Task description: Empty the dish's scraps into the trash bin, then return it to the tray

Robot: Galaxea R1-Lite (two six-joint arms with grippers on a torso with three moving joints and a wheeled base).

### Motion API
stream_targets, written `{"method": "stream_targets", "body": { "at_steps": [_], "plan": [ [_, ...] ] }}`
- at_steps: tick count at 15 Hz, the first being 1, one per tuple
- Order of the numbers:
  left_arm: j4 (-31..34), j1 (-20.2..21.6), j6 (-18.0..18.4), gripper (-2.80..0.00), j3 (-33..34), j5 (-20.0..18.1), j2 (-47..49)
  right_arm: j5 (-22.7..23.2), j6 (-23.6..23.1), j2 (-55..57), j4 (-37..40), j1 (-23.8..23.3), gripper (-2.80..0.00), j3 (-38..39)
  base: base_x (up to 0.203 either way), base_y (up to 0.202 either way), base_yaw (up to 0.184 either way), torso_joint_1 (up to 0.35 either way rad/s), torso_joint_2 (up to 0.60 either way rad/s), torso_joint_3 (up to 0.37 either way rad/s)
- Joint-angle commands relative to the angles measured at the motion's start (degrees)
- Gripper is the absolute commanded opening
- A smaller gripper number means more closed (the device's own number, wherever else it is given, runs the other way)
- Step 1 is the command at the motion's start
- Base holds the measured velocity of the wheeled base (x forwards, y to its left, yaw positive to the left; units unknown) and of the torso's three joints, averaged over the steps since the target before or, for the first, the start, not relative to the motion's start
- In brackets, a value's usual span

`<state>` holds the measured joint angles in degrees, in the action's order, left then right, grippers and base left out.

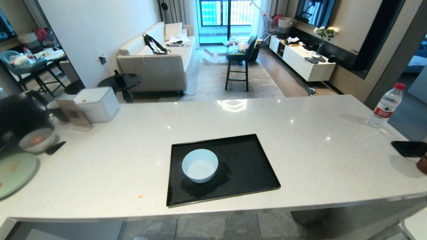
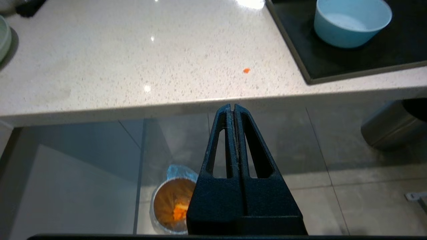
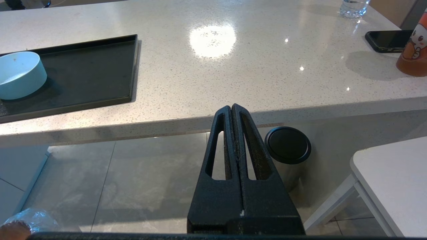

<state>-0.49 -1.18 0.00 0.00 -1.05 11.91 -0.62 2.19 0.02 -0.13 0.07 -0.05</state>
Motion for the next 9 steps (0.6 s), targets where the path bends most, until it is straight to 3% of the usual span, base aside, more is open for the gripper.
{"method": "stream_targets", "body": {
  "at_steps": [1,3,9],
  "plan": [
    [-0.04,0.77,0.00,-2.80,0.00,-0.01,-6.87,0.01,0.01,-0.02,-0.04,0.01,-2.80,0.05,0.000,0.000,0.000,0.000,0.00,0.000],
    [-0.01,1.10,0.01,-2.80,0.00,0.05,-11.68,0.01,0.01,-0.02,-0.04,0.01,-2.80,0.05,0.000,0.000,0.000,0.000,0.00,0.000],
    [0.05,1.18,0.00,-2.80,0.00,0.08,-11.82,0.01,0.01,-0.02,-0.04,0.01,-2.80,-0.02,0.000,0.000,0.000,0.000,0.00,0.000]
  ]
}}
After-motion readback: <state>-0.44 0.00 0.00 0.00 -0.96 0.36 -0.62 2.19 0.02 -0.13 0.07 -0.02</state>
